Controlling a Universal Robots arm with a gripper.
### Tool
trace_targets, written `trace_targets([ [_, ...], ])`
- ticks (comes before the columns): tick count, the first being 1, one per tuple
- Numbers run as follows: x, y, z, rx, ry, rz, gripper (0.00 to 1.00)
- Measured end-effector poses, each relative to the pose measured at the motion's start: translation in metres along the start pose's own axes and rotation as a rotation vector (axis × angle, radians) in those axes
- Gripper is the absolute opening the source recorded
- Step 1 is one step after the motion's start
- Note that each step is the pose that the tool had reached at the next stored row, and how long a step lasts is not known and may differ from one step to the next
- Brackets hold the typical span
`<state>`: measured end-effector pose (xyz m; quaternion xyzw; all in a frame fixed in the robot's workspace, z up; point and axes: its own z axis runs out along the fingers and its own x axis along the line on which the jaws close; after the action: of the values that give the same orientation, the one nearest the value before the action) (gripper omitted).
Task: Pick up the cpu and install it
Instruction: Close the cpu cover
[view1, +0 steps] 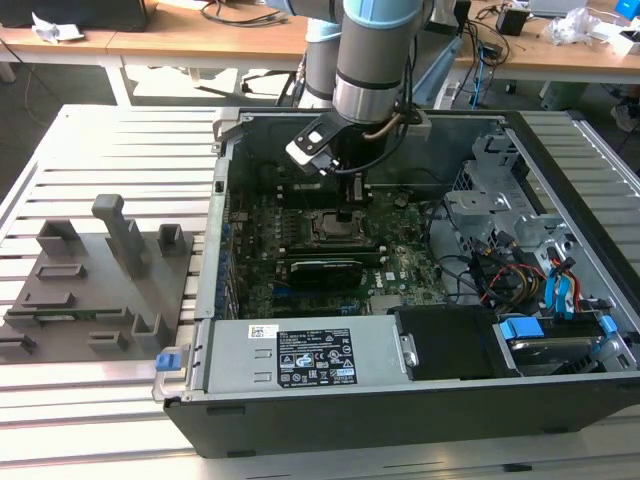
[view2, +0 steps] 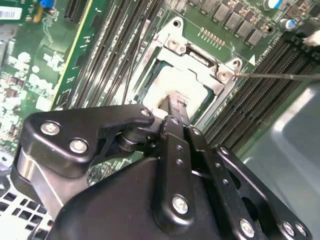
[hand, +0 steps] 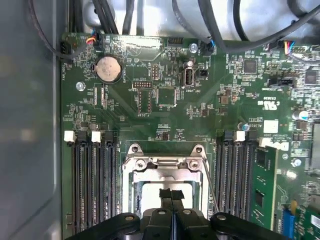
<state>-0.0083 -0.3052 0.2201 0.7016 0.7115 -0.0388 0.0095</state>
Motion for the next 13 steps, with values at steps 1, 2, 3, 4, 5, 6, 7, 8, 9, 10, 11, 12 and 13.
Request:
trace_targets([
  [1,-0.0002,0.0001,-0.0037,0.0000,0.0001,0.000,0.11],
  [2,-0.0006,0.0000,-0.0085,0.0002,0.0000,0.000,0.11],
  [3,-0.0008,-0.0001,-0.0112,0.0002,0.0000,0.000,0.11],
  [4,-0.0009,-0.0001,-0.0136,0.0002,0.0000,0.000,0.11],
  [5,-0.0011,-0.0002,-0.0163,0.0002,0.0001,0.000,0.11],
  [6,-0.0013,-0.0003,-0.0187,0.0002,0.0000,0.000,0.11],
  [7,-0.0014,-0.0004,-0.0213,0.0002,0.0001,0.000,0.11],
  [8,-0.0016,-0.0005,-0.0231,0.0002,0.0000,0.000,0.11],
  [9,-0.0018,-0.0006,-0.0258,0.0002,0.0000,0.000,0.11],
  [10,-0.0019,-0.0007,-0.0279,0.0002,0.0001,0.000,0.11],
  [11,-0.0020,-0.0008,-0.0298,0.0002,0.0000,0.000,0.11],
  [12,-0.0021,-0.0008,-0.0312,0.0002,0.0001,0.000,0.11],
  [13,-0.0023,-0.0009,-0.0332,0.0002,0.0000,0.000,0.11],
])
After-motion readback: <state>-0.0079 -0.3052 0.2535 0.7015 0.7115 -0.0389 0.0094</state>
